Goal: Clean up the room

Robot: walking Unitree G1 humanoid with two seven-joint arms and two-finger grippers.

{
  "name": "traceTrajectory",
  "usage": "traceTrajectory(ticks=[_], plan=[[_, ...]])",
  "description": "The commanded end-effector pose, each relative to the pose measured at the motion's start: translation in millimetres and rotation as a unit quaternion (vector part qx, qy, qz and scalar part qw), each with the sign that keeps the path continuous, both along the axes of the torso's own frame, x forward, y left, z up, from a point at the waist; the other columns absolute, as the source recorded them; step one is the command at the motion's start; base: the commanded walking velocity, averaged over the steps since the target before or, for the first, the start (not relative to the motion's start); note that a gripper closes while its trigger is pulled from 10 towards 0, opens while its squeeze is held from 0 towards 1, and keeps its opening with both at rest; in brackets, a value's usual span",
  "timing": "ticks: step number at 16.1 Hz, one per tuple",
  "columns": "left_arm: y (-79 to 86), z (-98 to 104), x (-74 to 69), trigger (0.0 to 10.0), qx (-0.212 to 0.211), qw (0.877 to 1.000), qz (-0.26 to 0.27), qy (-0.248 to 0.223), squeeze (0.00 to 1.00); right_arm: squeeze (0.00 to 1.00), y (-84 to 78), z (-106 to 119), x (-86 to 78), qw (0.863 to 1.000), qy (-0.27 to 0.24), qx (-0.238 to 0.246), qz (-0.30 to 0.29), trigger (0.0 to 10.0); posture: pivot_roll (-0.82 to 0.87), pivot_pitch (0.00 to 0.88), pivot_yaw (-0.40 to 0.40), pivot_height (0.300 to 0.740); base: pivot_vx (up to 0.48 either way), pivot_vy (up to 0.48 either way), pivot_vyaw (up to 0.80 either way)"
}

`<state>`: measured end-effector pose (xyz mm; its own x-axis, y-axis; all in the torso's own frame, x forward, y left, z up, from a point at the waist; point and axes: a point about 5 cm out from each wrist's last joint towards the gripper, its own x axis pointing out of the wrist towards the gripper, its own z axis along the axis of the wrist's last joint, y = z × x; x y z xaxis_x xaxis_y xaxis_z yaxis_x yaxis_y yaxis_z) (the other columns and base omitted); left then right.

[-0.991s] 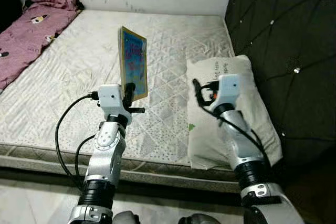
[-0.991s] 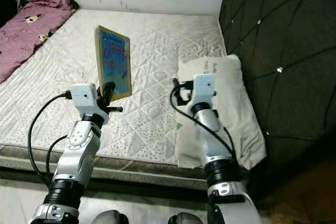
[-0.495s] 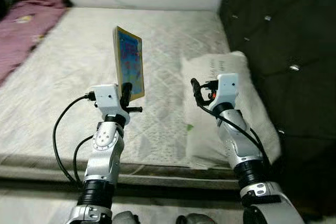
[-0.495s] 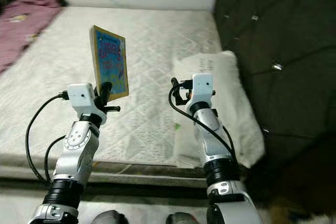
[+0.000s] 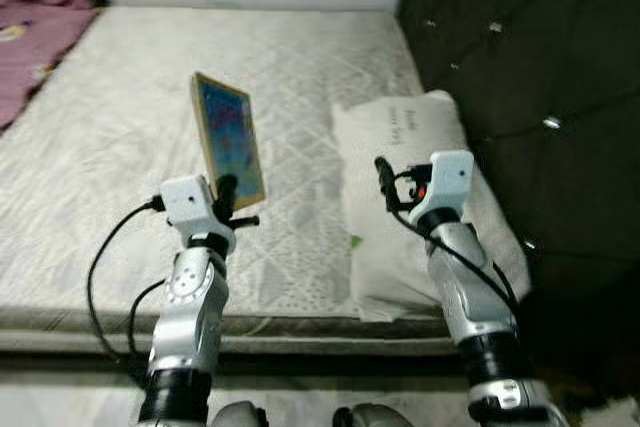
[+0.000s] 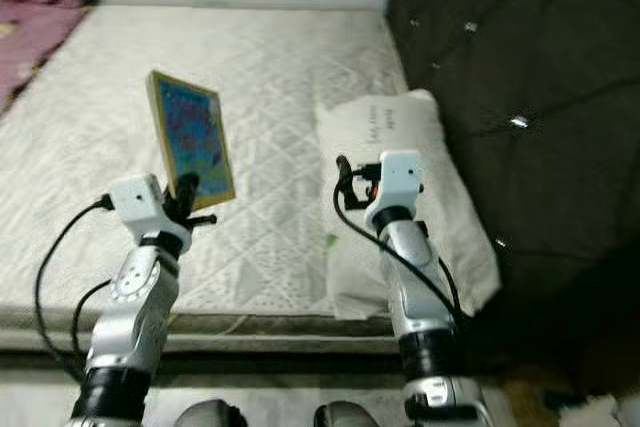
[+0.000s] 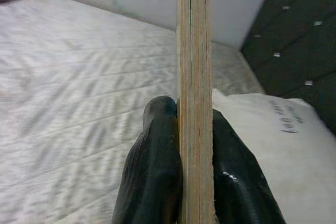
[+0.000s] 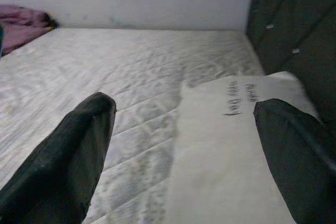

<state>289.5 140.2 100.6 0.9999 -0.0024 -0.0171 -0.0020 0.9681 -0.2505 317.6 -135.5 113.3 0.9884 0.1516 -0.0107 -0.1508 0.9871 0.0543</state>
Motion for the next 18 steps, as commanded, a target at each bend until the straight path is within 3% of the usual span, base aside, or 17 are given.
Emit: traceTrajectory(ticks=[1,2,5,11,18], plan=[[-0.4,13,-0.2,10.0,0.001,1.0,0.003,-0.023,0.0,0.0,2.5,2,-3.3,1.0,0.0,0.001,0.006,10.0,-0.13,0.006,-0.009,0.721,0.0,0.0,0.0],[1.7,11,-2.9,10.0,-0.028,0.999,0.007,-0.014,0.0,0.0,3.6,1,-6.3,1.0,0.002,0.002,0.006,10.0,-0.13,0.013,-0.01,0.706,0.0,0.0,0.0],[1.9,9,-6.4,10.0,-0.008,1.0,0.008,-0.01,0.0,0.0,4.6,-1,-10.3,1.0,0.012,0.008,0.012,10.0,-0.14,0.03,-0.009,0.679,0.0,0.0,0.0],[9.8,15,-1.7,10.0,0.006,0.999,0.039,-0.016,0.0,0.0,3.1,4,-6.3,1.0,0.014,0.002,0.018,10.0,-0.14,0.014,-0.018,0.679,0.0,0.0,0.0],[11.8,19,-2.0,10.0,0.001,0.999,0.028,-0.033,0.0,0.0,6.6,8,1.5,1.0,0.006,-0.005,0.029,10.0,-0.13,0.0,-0.031,0.679,0.0,0.0,0.0]])
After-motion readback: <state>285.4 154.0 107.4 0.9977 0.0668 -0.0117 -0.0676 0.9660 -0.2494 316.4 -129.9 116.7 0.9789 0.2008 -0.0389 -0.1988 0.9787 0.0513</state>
